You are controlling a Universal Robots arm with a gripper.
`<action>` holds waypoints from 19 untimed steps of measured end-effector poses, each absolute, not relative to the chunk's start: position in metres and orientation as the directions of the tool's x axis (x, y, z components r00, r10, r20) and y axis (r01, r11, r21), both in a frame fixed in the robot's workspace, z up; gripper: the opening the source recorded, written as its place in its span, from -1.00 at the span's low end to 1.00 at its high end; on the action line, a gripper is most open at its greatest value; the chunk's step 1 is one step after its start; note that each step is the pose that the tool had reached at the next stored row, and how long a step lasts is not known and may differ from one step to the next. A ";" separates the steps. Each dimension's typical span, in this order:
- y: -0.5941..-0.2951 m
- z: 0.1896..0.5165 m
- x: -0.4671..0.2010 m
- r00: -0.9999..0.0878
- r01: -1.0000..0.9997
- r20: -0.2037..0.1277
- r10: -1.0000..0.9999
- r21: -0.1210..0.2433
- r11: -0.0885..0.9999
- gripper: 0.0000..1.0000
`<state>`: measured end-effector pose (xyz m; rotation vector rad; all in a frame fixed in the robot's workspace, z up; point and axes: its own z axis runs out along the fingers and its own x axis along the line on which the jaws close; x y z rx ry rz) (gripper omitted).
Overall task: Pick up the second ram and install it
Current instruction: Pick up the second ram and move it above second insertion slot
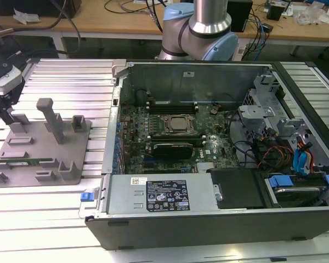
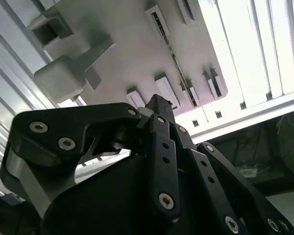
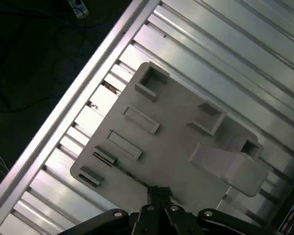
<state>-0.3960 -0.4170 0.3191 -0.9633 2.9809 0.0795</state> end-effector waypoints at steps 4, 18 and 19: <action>-0.417 0.318 -0.396 -0.741 -0.671 -0.023 -0.671 0.046 0.740 -0.84; -0.417 0.311 -0.396 -0.332 -0.942 -0.023 -0.943 0.046 0.331 -0.84; -0.417 0.310 -0.396 -0.301 -0.953 -0.023 -0.953 0.046 0.300 -0.84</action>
